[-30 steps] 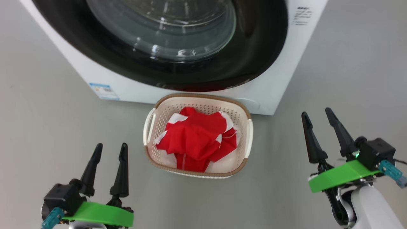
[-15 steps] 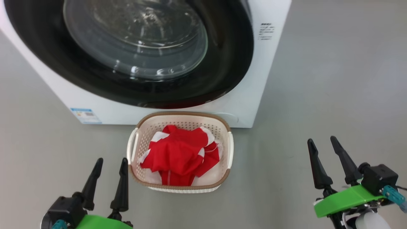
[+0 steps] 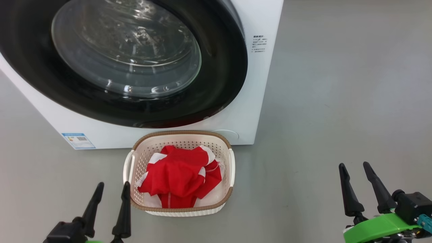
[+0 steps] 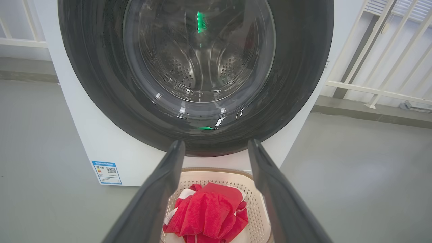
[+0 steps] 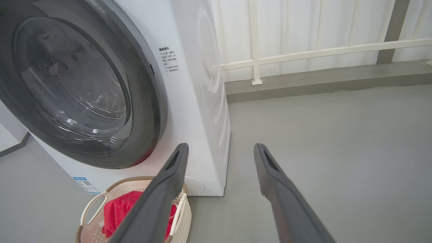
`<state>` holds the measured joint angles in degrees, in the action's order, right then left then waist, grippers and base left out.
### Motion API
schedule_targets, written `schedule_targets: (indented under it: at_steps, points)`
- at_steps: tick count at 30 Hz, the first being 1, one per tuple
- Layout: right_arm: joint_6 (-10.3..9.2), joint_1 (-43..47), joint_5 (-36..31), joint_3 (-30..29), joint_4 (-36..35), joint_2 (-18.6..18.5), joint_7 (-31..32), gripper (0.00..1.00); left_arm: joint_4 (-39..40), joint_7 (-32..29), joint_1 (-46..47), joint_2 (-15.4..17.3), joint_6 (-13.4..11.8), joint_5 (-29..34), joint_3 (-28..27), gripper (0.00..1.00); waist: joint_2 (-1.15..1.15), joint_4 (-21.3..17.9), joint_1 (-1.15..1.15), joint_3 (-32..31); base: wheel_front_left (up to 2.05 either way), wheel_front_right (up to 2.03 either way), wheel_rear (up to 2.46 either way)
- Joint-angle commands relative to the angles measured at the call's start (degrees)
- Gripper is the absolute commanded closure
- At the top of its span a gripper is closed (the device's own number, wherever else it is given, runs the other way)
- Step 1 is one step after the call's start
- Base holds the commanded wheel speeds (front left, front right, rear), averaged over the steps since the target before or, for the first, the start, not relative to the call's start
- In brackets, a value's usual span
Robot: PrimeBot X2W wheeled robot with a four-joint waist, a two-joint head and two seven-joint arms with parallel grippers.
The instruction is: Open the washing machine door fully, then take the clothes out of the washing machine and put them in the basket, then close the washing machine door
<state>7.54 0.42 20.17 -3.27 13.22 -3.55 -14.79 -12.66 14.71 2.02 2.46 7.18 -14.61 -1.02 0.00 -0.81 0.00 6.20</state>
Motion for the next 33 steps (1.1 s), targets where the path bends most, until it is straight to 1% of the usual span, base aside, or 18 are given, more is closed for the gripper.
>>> schedule_targets:
  at_steps: [1,9,19,33]
  points:
    - [-0.05,-0.1,0.1,0.8,-1.7,-0.6,-0.2,0.00,1.6,0.3,-0.2,1.0,0.3,0.5,-2.2,0.00,0.00,-0.3,0.00,-0.1,0.00,0.00,0.00]
    - [-0.05,0.8,-0.1,-0.1,-2.2,-0.5,-0.2,0.00,3.1,0.3,-1.6,1.1,0.3,0.5,-2.2,0.00,0.00,-0.9,0.00,-0.3,0.00,0.00,0.00]
    - [-0.05,0.6,-0.3,-0.5,-2.0,-0.2,-0.2,0.00,2.6,0.3,-1.7,1.0,0.3,0.5,-2.9,0.00,0.00,-1.5,0.00,-0.5,0.00,0.00,0.00]
    - [-0.05,0.3,-0.3,-0.4,-2.0,0.0,-0.2,0.00,2.4,0.3,-1.2,0.7,0.3,0.5,-3.0,0.00,0.00,-1.2,0.00,-0.4,0.00,0.00,0.00]
